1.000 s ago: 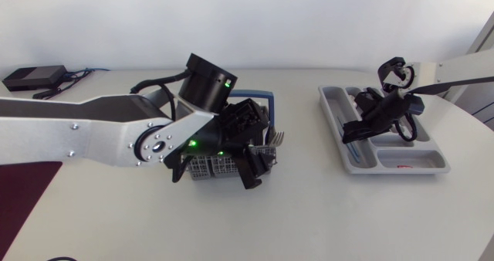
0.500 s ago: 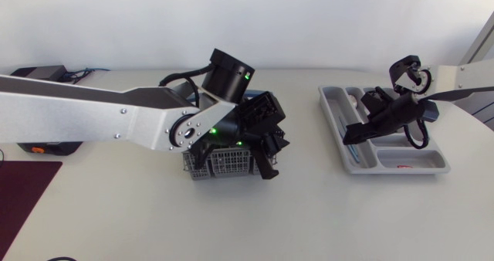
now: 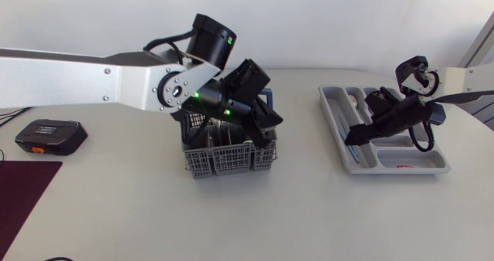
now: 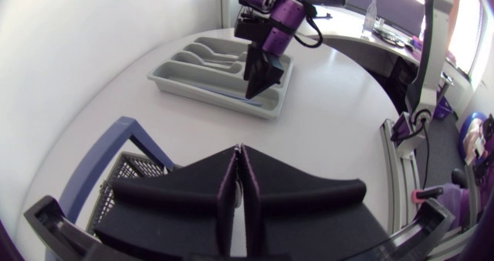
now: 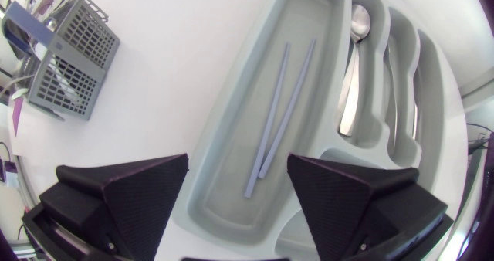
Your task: Unload the cutlery basket into the drawer organizer.
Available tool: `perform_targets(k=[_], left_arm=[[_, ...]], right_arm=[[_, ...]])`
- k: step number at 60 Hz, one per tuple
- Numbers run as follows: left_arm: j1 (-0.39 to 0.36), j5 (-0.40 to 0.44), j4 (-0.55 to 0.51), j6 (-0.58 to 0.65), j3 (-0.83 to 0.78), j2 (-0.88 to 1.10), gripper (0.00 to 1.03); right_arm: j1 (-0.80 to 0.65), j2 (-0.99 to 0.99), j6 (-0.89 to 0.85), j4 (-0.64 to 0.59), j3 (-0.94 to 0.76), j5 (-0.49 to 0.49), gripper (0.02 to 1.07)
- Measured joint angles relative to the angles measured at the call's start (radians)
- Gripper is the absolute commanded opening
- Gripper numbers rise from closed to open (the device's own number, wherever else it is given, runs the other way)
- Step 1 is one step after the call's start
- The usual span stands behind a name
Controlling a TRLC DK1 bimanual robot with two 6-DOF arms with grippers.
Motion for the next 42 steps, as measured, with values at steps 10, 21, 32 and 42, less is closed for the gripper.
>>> perform_targets(k=[10,21,32,42], left_arm=[[0.033,0.066,-0.057,-0.062,0.068,0.000,0.04],[0.093,0.189,-0.130,-0.185,0.152,0.000,0.04],[0.127,0.284,-0.200,-0.279,0.220,0.000,0.04],[0.126,0.310,-0.233,-0.313,0.235,-0.005,0.04]], right_arm=[[0.018,-0.083,-0.030,0.000,-0.037,-0.056,1.00],[0.039,-0.192,-0.077,0.000,-0.083,-0.119,1.00],[0.069,-0.337,-0.122,0.033,-0.164,-0.208,1.00],[0.124,-0.506,-0.158,0.041,-0.225,-0.279,1.00]])
